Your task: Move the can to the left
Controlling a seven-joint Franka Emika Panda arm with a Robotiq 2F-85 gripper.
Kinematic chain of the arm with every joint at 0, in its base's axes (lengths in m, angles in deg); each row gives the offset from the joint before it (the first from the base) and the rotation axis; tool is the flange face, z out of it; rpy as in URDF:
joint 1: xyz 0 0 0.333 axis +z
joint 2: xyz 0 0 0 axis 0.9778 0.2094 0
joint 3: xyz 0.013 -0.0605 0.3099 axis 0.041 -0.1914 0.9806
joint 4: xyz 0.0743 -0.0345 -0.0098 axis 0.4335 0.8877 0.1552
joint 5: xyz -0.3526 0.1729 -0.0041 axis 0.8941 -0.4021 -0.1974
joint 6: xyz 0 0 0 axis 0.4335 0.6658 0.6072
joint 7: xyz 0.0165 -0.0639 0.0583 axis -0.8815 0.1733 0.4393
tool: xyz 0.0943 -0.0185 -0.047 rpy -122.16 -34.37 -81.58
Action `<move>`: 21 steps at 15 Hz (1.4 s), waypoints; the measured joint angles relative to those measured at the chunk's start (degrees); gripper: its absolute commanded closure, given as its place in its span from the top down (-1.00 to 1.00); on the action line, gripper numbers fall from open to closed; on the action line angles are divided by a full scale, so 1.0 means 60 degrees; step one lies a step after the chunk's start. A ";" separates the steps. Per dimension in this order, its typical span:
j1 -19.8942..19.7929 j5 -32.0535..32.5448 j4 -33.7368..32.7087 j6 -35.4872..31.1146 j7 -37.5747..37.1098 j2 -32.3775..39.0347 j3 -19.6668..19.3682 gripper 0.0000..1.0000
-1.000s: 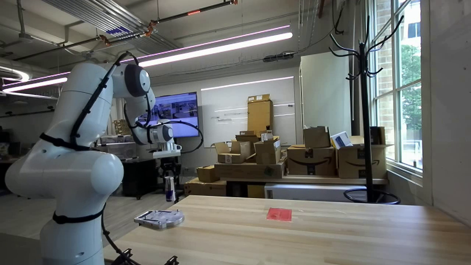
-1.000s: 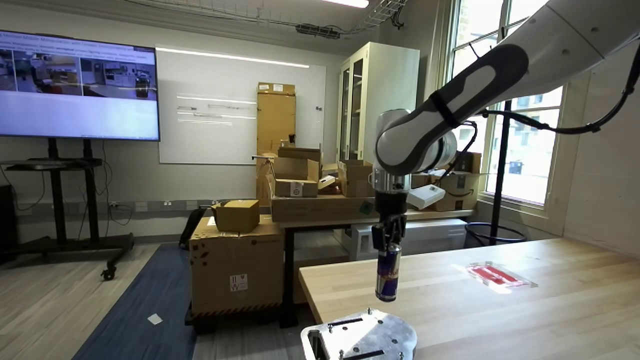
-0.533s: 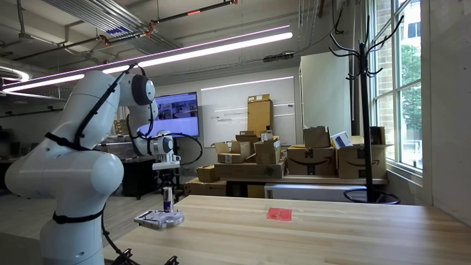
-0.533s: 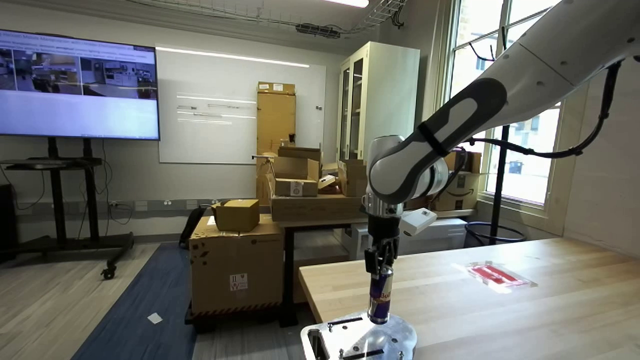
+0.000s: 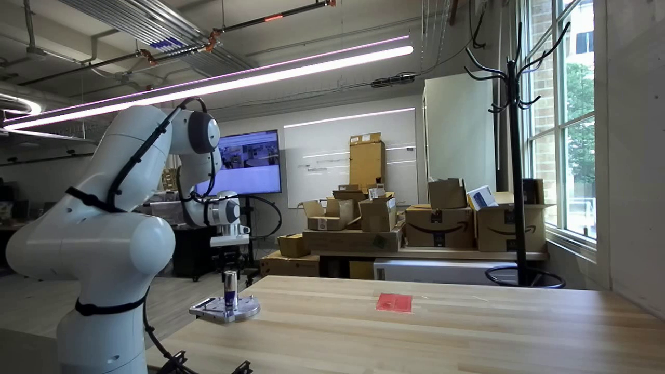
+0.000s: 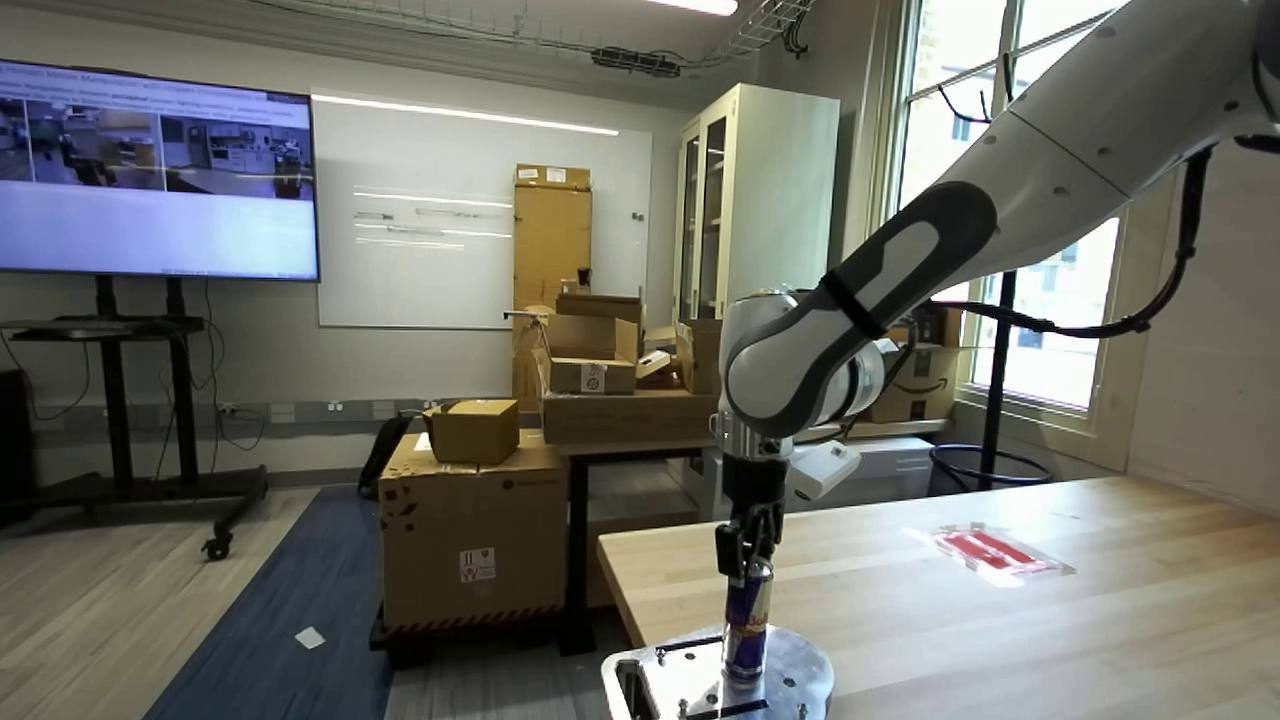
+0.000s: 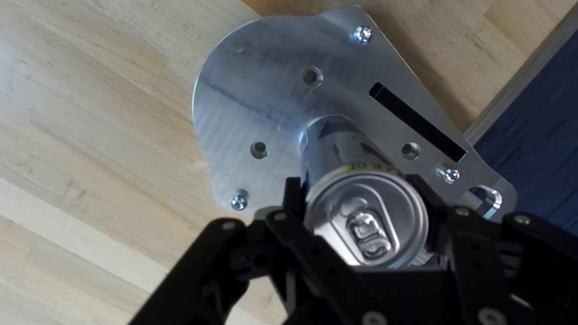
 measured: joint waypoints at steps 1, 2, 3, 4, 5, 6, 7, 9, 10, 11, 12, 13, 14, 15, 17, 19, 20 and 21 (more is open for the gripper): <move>0.0004 0.0000 0.0001 -0.0002 0.0000 0.0002 0.0005 0.79; 0.0004 0.0000 0.0008 -0.0002 0.0000 0.0005 0.0006 0.94; 0.0004 0.0000 0.0026 -0.0002 0.0000 0.0006 0.0005 1.00; 0.0003 0.0000 0.0043 -0.0002 0.0000 0.0006 0.0004 1.00; 0.0003 0.0000 0.0056 -0.0002 0.0000 0.0005 0.0004 1.00; 0.0003 0.0000 0.0067 -0.0002 0.0000 -0.0004 0.0004 1.00; 0.0003 0.0000 0.0088 0.0000 0.0000 -0.0038 0.0004 1.00; 0.0005 0.0000 0.0225 0.0002 0.0000 -0.0264 0.0021 1.00; 0.0010 0.0001 0.0355 0.0002 0.0000 -0.0471 0.0045 1.00; 0.0016 0.0002 0.0527 0.0001 0.0000 -0.0764 0.0085 1.00; 0.0021 0.0002 0.0712 0.0002 -0.0006 -0.1098 0.0113 1.00; 0.0022 0.0001 0.0904 0.0005 -0.0018 -0.1466 0.0113 1.00; -0.0004 -0.0003 0.1115 0.0014 -0.0028 -0.1869 0.0095 1.00; -0.0071 -0.0013 0.1328 0.0025 -0.0056 -0.2257 0.0038 1.00; -0.0295 -0.0021 0.1764 0.0039 -0.0090 -0.2968 -0.0233 1.00; -0.0669 -0.0024 0.2174 0.0054 -0.0107 -0.3566 -0.0643 1.00; -0.0882 -0.0032 0.2332 0.0061 -0.0108 -0.3812 -0.0862 1.00; -0.1098 -0.0035 0.2474 0.0071 -0.0108 -0.4045 -0.1079 1.00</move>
